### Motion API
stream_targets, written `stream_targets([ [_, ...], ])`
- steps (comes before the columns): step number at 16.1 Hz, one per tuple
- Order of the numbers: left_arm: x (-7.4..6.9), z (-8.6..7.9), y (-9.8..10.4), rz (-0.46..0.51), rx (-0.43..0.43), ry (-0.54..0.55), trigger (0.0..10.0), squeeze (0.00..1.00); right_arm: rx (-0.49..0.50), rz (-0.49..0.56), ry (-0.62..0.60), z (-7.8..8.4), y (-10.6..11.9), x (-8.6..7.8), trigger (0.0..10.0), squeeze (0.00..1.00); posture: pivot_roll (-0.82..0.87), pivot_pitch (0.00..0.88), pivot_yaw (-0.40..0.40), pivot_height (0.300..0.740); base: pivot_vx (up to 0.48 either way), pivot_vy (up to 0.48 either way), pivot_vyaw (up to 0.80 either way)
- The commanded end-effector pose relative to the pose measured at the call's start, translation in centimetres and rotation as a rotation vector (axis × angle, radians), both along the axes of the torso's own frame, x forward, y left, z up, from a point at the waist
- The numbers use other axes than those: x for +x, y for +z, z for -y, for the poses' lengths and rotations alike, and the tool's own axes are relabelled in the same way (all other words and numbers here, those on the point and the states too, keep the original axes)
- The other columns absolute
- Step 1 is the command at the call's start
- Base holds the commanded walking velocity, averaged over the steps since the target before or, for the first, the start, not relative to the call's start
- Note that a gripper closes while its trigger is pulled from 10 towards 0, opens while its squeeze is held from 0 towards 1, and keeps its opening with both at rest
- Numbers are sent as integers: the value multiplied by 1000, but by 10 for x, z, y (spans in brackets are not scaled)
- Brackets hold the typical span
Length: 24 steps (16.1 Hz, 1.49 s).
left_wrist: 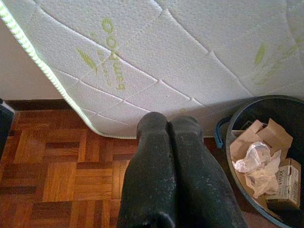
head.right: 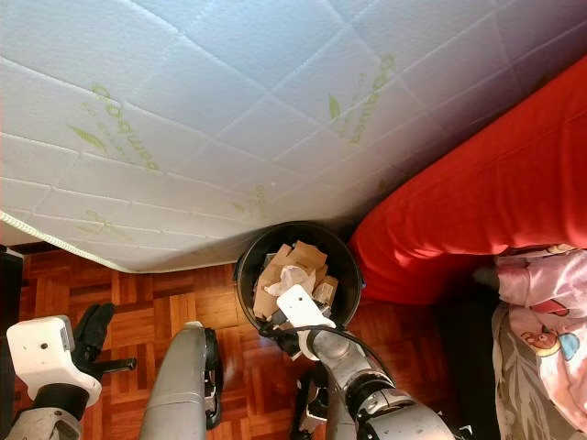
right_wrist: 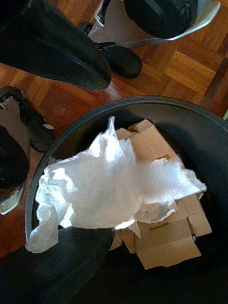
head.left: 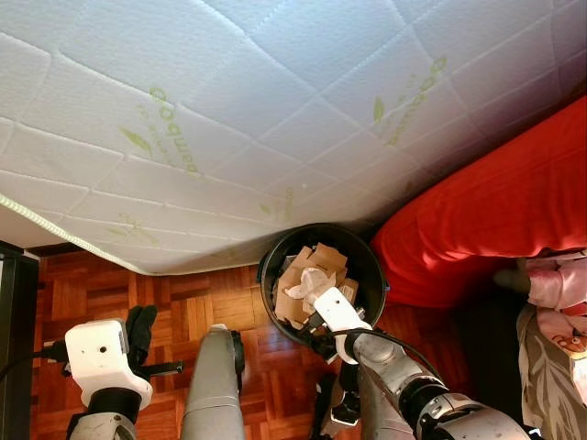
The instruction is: Clean up the room
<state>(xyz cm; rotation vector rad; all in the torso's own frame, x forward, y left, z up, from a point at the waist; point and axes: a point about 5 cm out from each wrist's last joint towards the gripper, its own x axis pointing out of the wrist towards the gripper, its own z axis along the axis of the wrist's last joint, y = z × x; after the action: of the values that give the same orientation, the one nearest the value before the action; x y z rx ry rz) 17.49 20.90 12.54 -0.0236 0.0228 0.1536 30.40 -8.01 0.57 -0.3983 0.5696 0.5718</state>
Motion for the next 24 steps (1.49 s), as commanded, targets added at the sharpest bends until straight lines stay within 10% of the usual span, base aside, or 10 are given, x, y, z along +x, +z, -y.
stream_targets([
  [1, -6, 2, -5, -36, -11, 3, 10000, 0, -1, -60, 2, -1, -14, -14, 10000, 1000, 357, 523, -104, 641, 0, 0, 0],
  [6, -7, 2, -5, -37, -10, 6, 10000, 0, 159, 53, -72, -8, 5, 0, 10000, 1000, 356, 526, -105, 641, 0, 0, 0],
  [11, -7, 2, -5, -36, -11, 6, 10000, 0, -37, -23, -52, 6, -13, -11, 10000, 1000, 356, 528, -105, 641, 0, 0, 0],
  [17, -7, 2, -5, -38, -10, 4, 10000, 0, 77, -9, -62, -3, -9, -10, 10000, 1000, 356, 531, -100, 641, 0, 0, 0],
  [18, -7, 2, -5, -38, -10, 2, 10000, 0, 52, -7, -45, -4, -9, -11, 10000, 0, 356, 531, -100, 641, 0, 0, 0],
  [19, -7, 3, -5, -39, -11, 1, 10000, 0, -3, -17, -33, -2, -12, -12, 10000, 0, 357, 535, -100, 641, 0, 0, 0],
  [20, -7, 3, -5, -39, -12, 1, 10000, 0, -55, -25, -42, 4, -15, -14, 10000, 1000, 357, 537, -99, 641, 0, 0, 0],
  [23, -7, 3, -5, -38, -11, 1, 10000, 0, -163, 62, 44, 4, -12, -10, 10000, 1000, 357, 536, -100, 641, 0, 0, 0],
  [24, -7, 3, -5, -38, -11, 1, 10000, 0, -179, 111, 97, -1, -8, -9, 10000, 0, 357, 537, -99, 641, 0, 0, 0],
])
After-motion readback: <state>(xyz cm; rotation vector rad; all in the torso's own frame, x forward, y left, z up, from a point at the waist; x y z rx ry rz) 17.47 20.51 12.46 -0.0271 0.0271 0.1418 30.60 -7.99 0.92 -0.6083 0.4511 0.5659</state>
